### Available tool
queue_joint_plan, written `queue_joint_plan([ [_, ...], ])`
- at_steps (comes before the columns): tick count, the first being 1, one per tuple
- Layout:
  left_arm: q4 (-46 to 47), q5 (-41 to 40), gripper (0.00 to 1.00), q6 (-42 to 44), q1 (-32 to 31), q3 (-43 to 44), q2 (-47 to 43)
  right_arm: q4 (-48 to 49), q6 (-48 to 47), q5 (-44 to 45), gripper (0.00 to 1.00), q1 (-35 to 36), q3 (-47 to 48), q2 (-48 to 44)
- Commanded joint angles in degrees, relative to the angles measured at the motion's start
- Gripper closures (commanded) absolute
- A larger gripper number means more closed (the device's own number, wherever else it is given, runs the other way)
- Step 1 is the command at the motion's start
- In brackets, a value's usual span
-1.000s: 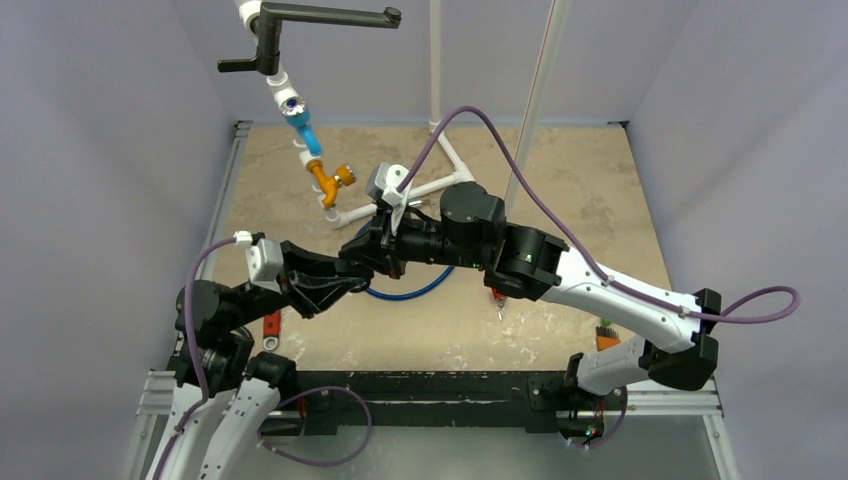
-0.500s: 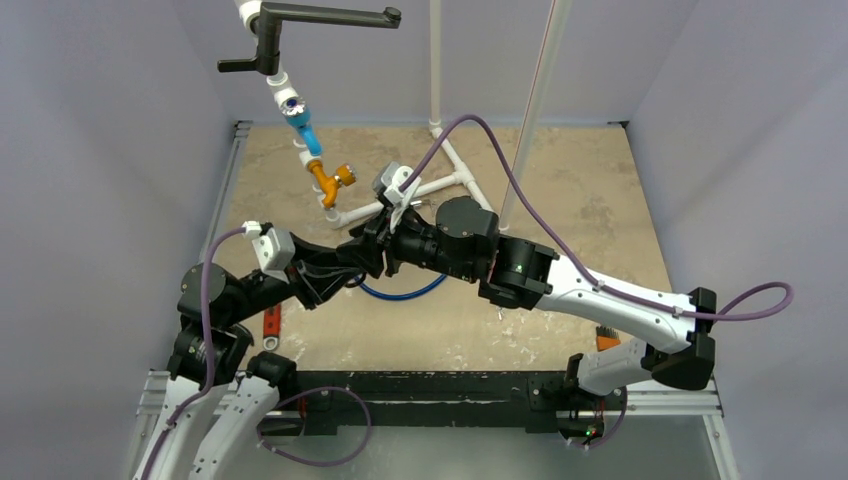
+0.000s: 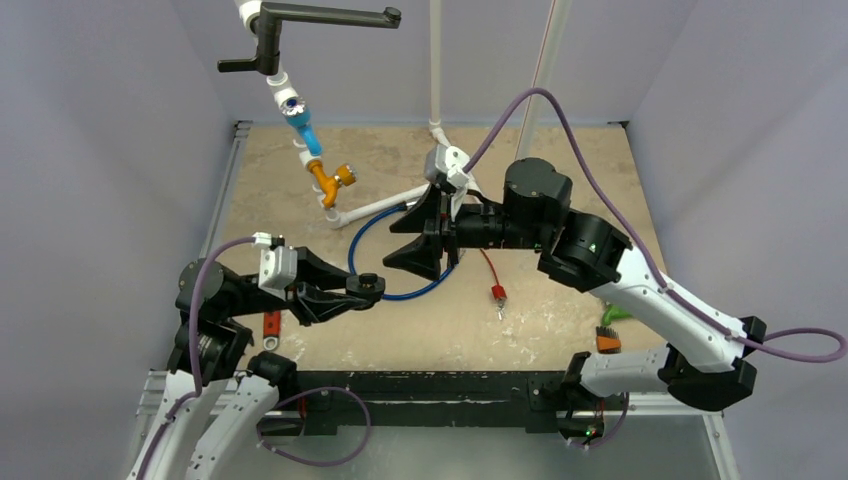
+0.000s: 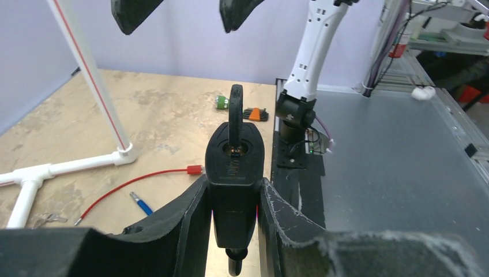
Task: Unlock with the key
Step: Unlock the lock.
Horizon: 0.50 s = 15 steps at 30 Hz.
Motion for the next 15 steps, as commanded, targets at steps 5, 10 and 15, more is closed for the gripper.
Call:
queue_joint_plan([
  [5,2.14,4.45,1.00,3.00,-0.86,5.30,1.30,-7.93,-3.38,-13.22,0.45,0.12,3.81,3.17],
  [10,1.09,2.28,1.00,3.52,-0.86,5.75,1.99,-7.86,-3.97,-14.67,0.43,0.23,2.88,4.01],
  [15,2.15,1.10,1.00,2.53,-0.86,5.41,2.57,-6.32,-3.87,-14.32,0.52,0.51,1.99,4.25],
])
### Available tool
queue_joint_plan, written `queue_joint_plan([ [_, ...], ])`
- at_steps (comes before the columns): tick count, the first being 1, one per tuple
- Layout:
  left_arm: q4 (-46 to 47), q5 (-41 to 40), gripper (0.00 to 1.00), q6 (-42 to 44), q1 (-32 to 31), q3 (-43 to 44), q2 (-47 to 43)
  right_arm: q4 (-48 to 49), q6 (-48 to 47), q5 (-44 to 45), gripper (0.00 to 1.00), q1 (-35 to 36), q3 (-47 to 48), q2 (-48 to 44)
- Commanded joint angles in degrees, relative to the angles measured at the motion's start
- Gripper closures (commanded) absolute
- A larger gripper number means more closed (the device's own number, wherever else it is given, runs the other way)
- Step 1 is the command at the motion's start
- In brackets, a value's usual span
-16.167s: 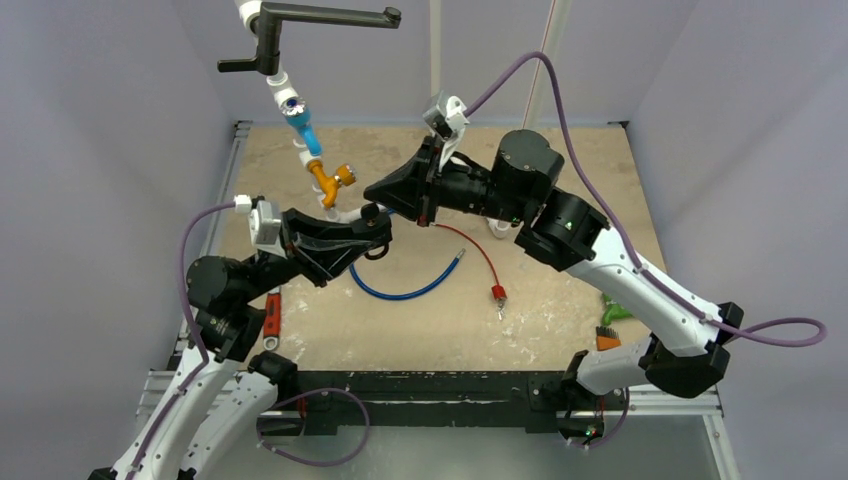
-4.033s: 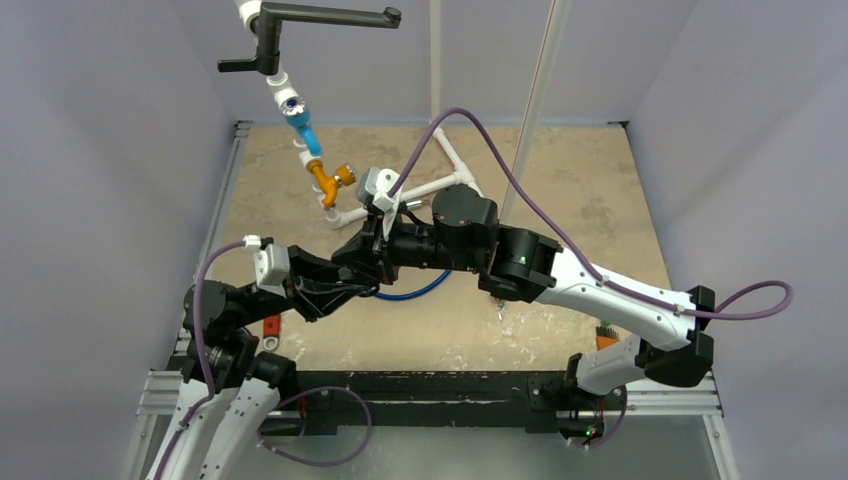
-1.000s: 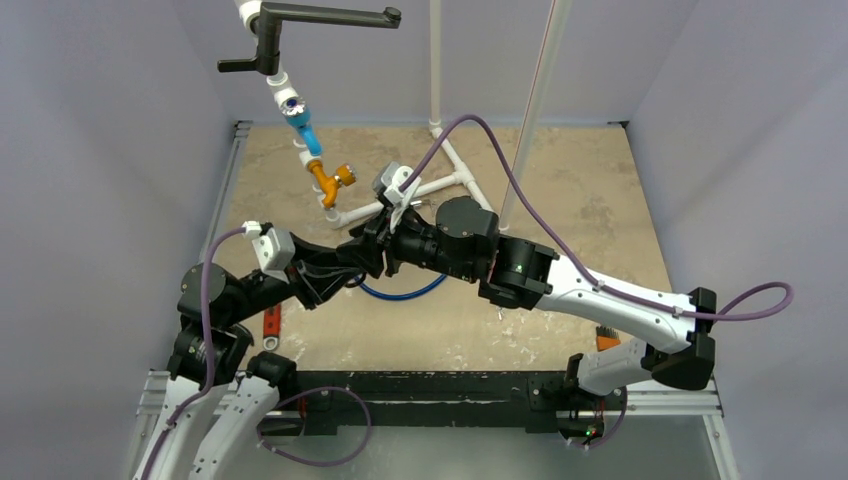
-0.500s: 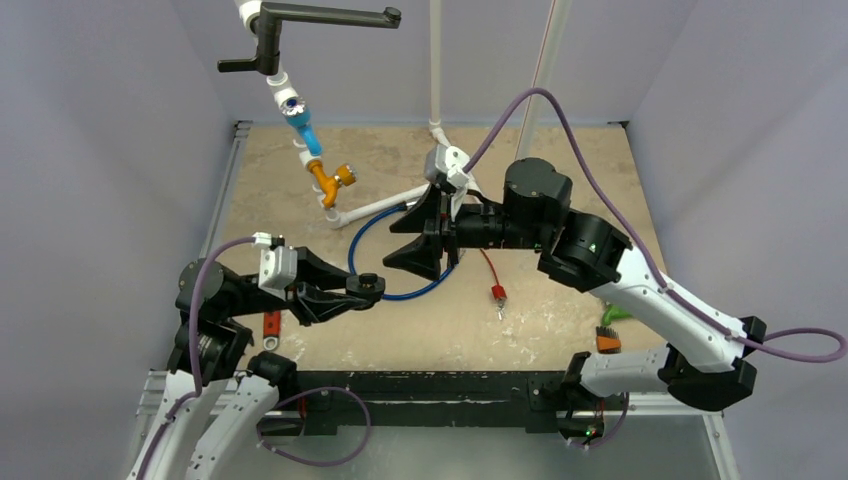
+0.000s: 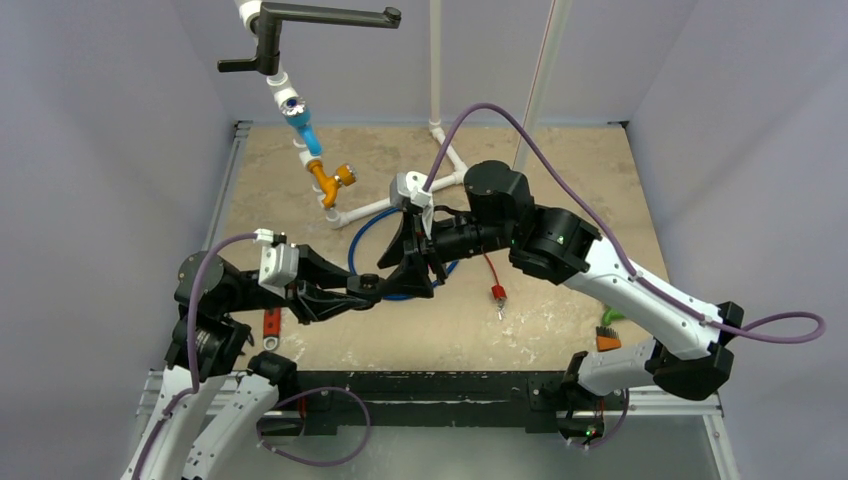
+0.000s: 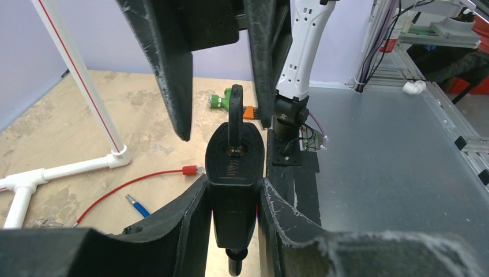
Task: Unlock with the key
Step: Unlock the lock.
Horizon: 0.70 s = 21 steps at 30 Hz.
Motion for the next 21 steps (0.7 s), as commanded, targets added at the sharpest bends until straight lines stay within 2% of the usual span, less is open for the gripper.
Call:
queue_joint_plan([
  [1,4.51,-2.00,1.00,0.57,-0.25,2.55,0.61,1.76,-0.74,-1.61,0.57,0.37,-0.01,-0.80],
  [2,4.58,-2.15,1.00,0.56,-0.20,2.56,0.72,2.07,-0.50,-1.88,0.61,0.44,0.03,-0.59],
  [4,4.78,-2.89,1.00,0.48,-0.25,2.63,0.83,2.56,0.07,-2.75,0.63,0.48,-0.11,-0.15],
  [15,5.11,-3.86,1.00,-0.14,-0.25,2.62,1.25,5.08,0.99,-4.20,0.58,0.72,-3.74,-1.85],
  [16,5.24,-3.83,1.00,-0.38,-0.25,2.59,1.28,5.22,0.99,-3.85,0.62,0.72,-3.94,-1.94],
  [21,6.75,-3.25,1.00,-1.77,-0.25,2.56,1.37,7.79,1.88,-2.12,0.94,0.72,-4.33,-2.07],
])
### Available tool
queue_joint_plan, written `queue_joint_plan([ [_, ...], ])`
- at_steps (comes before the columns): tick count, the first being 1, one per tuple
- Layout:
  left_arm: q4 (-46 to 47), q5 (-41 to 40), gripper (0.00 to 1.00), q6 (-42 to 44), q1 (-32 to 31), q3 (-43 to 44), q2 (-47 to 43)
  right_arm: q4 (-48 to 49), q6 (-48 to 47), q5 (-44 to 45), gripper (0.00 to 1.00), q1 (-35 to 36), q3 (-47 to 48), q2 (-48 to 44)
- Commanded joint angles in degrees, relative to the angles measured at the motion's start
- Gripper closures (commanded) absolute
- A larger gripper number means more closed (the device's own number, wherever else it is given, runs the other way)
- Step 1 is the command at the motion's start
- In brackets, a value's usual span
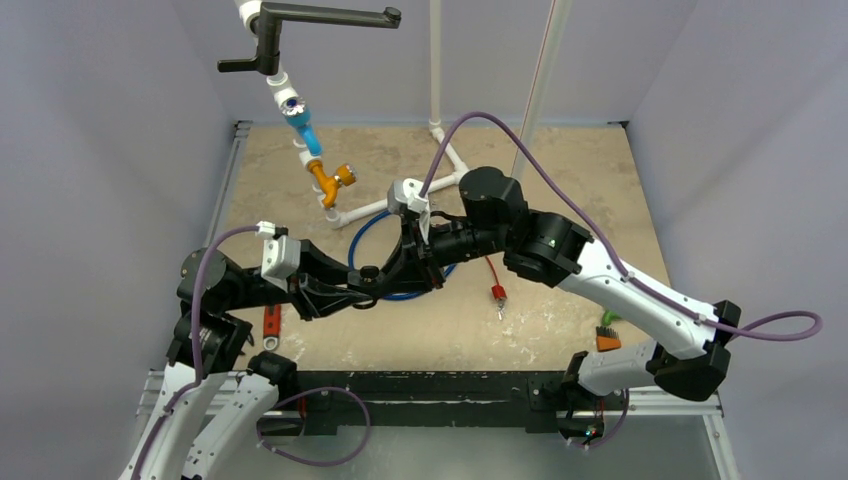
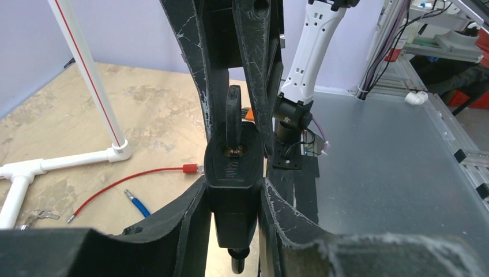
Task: Unlock with the key
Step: Unlock the lock.
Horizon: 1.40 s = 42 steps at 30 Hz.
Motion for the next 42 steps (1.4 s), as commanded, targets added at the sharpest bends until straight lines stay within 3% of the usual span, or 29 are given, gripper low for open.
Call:
queue_joint_plan([
  [1,6.82,-0.80,1.00,-0.95,-0.18,2.48,0.15,5.98,1.79,-0.13,0.99,0.59,-0.77,-2.16],
  [6,5.73,0.37,1.00,-0.53,-0.20,2.21,-0.02,12.31,4.35,0.65,1.00,0.68,-4.16,-3.98],
  [7,5.26,0.40,0.96,-0.35,-0.20,2.08,-0.11,13.19,4.69,0.88,1.00,0.79,-4.71,-4.33],
  [12,0.64,0.79,0.51,2.99,-0.20,1.75,-0.48,16.44,6.08,3.22,1.00,0.79,-7.32,-6.91],
  [15,-2.18,0.52,0.43,4.35,-0.20,0.81,-1.09,17.92,6.76,4.22,1.00,0.77,-7.89,-8.32],
  [18,-2.73,1.07,0.41,3.44,-0.20,-0.82,-1.57,19.04,7.41,4.86,1.00,0.77,-8.36,-9.16],
  [23,-4.20,2.57,0.20,1.91,-0.20,-3.13,-2.52,19.21,7.59,5.77,1.00,0.74,-8.40,-9.49],
  [25,-4.59,2.16,0.18,1.45,-0.20,-3.94,-2.94,19.44,7.57,6.46,1.00,0.77,-8.18,-9.83],
  [29,-0.82,0.59,0.20,-1.56,-0.28,-5.94,-3.87,21.76,8.02,7.44,1.00,0.77,-8.47,-10.47],
  [33,0.91,-0.97,0.32,-1.73,-1.22,-5.86,-3.49,26.56,10.32,9.18,1.00,0.77,-10.78,-10.99],
  [35,0.77,-2.05,0.43,-1.06,-2.65,-6.03,-3.46,30.81,12.02,10.04,1.00,0.77,-12.87,-11.50],
  [38,-0.09,-4.63,0.67,1.80,-4.05,-5.84,-3.50,34.49,14.07,11.49,1.00,0.77,-16.04,-11.87],
  [42,-6.35,-6.24,0.86,11.11,-4.07,-2.80,-3.12,35.16,15.26,14.02,1.00,1.02,-18.08,-12.24],
])
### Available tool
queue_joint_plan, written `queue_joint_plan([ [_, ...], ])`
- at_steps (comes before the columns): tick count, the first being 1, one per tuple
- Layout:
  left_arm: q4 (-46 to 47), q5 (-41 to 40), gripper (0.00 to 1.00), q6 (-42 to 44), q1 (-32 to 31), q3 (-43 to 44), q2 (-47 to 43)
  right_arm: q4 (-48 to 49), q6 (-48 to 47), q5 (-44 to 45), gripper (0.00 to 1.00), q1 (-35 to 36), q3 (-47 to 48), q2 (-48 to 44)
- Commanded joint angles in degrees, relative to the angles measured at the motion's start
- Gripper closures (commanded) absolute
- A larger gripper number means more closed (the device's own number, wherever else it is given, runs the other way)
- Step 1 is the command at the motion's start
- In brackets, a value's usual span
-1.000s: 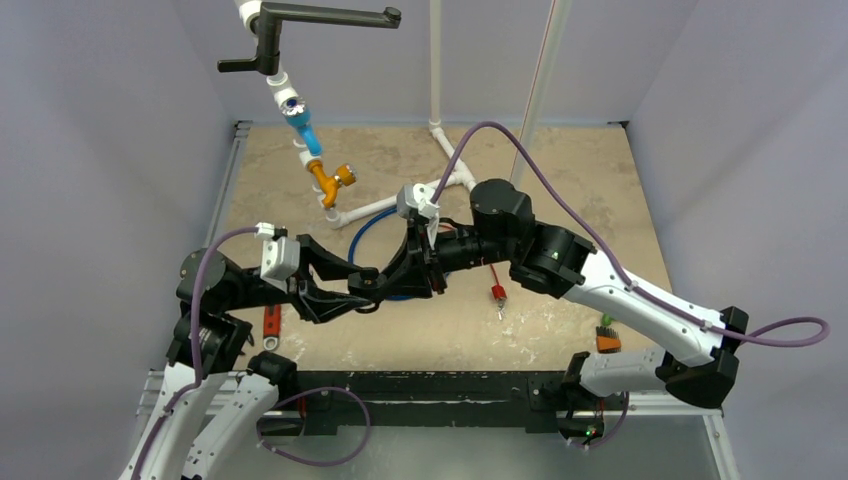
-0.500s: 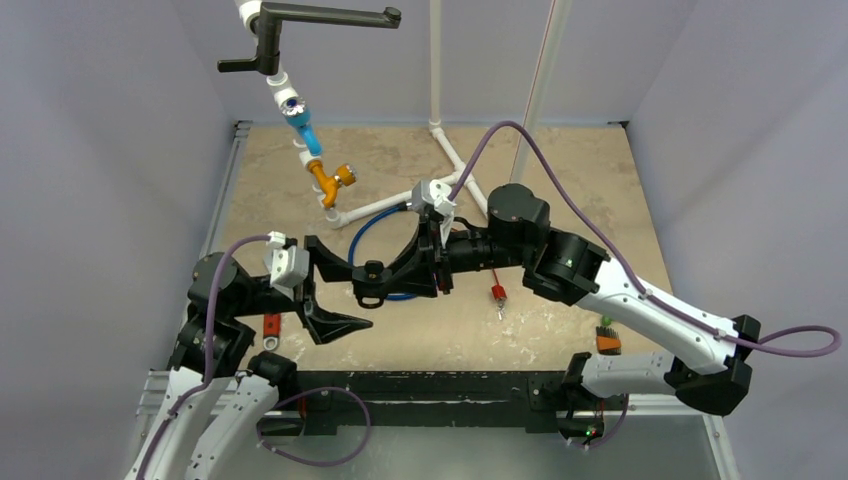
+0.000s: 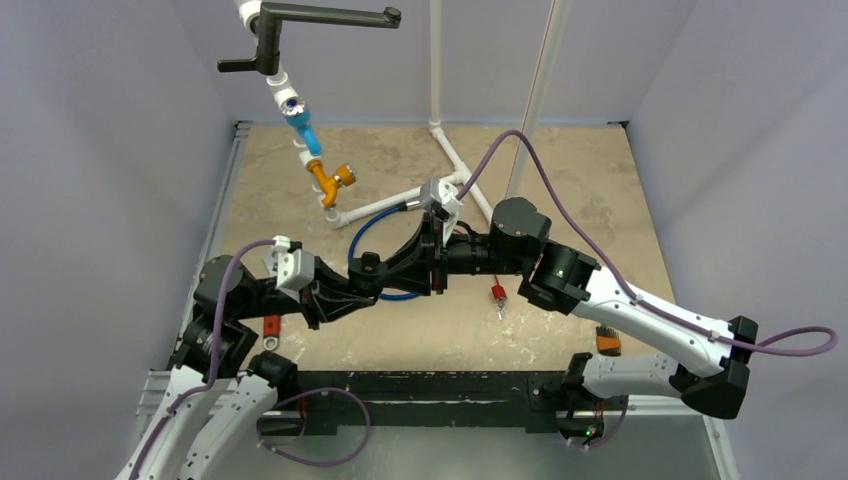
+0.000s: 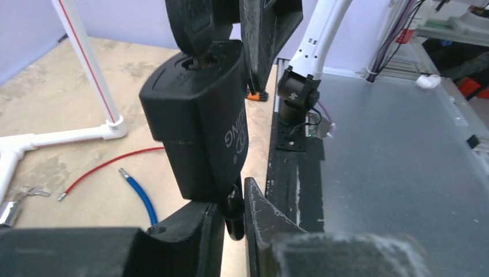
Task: Unlock with the key
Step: Unlock the lock.
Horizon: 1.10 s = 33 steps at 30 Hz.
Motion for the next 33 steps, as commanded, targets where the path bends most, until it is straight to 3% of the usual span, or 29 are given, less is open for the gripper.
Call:
queue_joint_plan([
  [1,-6.04,-3.00,0.91,12.31,-0.38,4.21,0.34,11.10,3.17,5.11,1.00,0.38,-1.20,-2.65],
  [3,-10.73,-3.96,0.99,19.15,-0.38,5.76,0.61,11.11,3.90,7.09,1.00,0.40,-2.50,-3.26],
  [9,-20.92,-7.61,1.00,33.62,-0.38,8.76,1.01,10.66,5.77,7.29,1.00,0.48,-5.32,-3.51],
  [10,-21.25,-7.63,1.00,33.79,-0.36,9.03,1.11,10.92,6.10,6.95,0.98,0.55,-5.64,-3.41],
  [13,-21.33,-6.85,1.00,34.04,-0.37,9.43,1.40,11.91,6.92,6.46,0.69,0.93,-5.65,-2.20],
  [15,-20.90,-6.78,1.00,33.32,-0.38,9.72,1.67,12.21,6.15,6.77,0.60,1.45,-4.91,-1.42],
  [26,-17.78,-6.21,1.00,26.60,-0.36,10.76,1.87,7.08,2.22,5.52,0.50,4.97,0.00,3.46],
  [33,-17.78,-5.29,1.00,26.30,-0.33,11.10,1.64,-0.19,-2.00,15.33,0.48,5.32,0.27,1.67],
])
